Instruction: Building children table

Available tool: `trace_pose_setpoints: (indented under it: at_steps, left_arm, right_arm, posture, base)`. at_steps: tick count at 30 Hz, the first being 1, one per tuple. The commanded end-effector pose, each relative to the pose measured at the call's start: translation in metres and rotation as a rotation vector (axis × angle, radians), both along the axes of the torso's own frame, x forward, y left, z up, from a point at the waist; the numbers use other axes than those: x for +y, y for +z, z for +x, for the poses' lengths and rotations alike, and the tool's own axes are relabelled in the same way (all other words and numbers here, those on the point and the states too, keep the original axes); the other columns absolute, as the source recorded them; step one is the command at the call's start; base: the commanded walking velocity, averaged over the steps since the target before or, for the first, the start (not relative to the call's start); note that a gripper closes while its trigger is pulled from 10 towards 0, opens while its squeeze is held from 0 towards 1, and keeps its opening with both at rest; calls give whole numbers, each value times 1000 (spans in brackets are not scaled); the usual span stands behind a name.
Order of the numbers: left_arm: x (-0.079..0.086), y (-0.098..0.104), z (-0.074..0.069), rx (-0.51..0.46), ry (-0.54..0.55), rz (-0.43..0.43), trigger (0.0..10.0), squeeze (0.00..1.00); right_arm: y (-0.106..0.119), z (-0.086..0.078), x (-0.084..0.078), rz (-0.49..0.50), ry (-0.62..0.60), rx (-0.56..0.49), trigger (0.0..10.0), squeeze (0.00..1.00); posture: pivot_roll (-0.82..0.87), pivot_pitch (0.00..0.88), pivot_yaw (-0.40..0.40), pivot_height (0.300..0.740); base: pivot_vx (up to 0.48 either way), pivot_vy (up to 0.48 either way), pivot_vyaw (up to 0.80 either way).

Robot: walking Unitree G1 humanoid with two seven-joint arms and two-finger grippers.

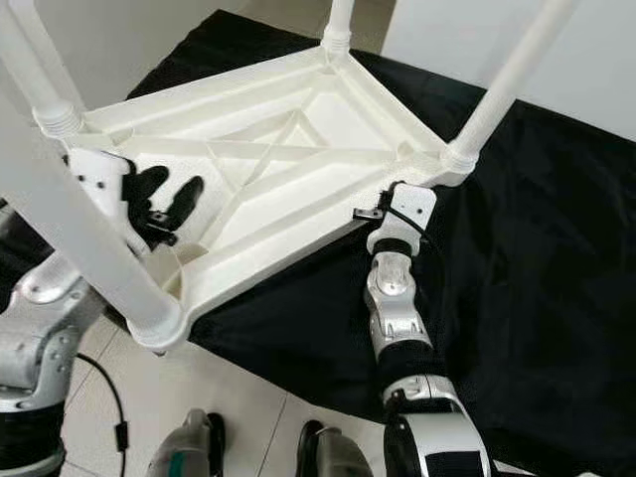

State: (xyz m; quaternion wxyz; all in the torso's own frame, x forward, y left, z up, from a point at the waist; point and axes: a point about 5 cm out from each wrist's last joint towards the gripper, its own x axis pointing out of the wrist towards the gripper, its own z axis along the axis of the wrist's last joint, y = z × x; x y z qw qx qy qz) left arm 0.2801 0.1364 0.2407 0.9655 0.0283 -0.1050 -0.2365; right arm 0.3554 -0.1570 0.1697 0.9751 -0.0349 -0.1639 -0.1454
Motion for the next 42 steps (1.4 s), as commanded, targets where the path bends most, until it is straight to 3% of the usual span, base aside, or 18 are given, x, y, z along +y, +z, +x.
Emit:
trace_pose_setpoints:
  at_steps: [1,4,9,13,16,24,27,42]
  left_arm:
    - [-10,-2,3,11,-10,-7,10000,0]
    - [-21,-3,5,16,-39,-20,10000,0]
    - [-27,-4,6,25,-62,-36,10000,0]
    - [-39,-7,4,33,-113,-37,10000,0]
    - [-51,-9,2,32,-173,-15,10000,0]
    - [-61,-15,-5,38,-251,22,10000,0]
    - [-66,-20,-9,52,-299,45,10000,0]
    - [-60,-23,-12,57,-304,81,10000,0]
  right_arm:
    - [-7,-9,-21,-1,-154,24,10000,0]
    - [-11,-17,-41,22,-298,34,10000,0]
    - [-15,-18,-50,43,-361,71,10000,0]
    - [-20,-10,-50,108,-298,127,10000,0]
    - [-17,1,-43,95,-206,165,10000,0]
    - [-6,11,-38,100,-100,158,10000,0]
    - [11,22,-45,101,-44,145,10000,0]
    - [25,33,-72,141,-58,159,10000,0]
  posture:
    - [215,191,-50,740]
    - [204,187,-44,740]
    - [195,183,-39,740]
    - [187,184,-41,740]
    - [191,201,-52,740]
    - [186,223,-58,740]
    - [180,240,-57,740]
    - [174,280,-56,740]
  base:
    - [0,0,0]
    - [0,0,0]
    - [0,0,0]
    - [0,0,0]
    - [0,0,0]
    - [0,0,0]
    - [0,0,0]
    - [0,0,0]
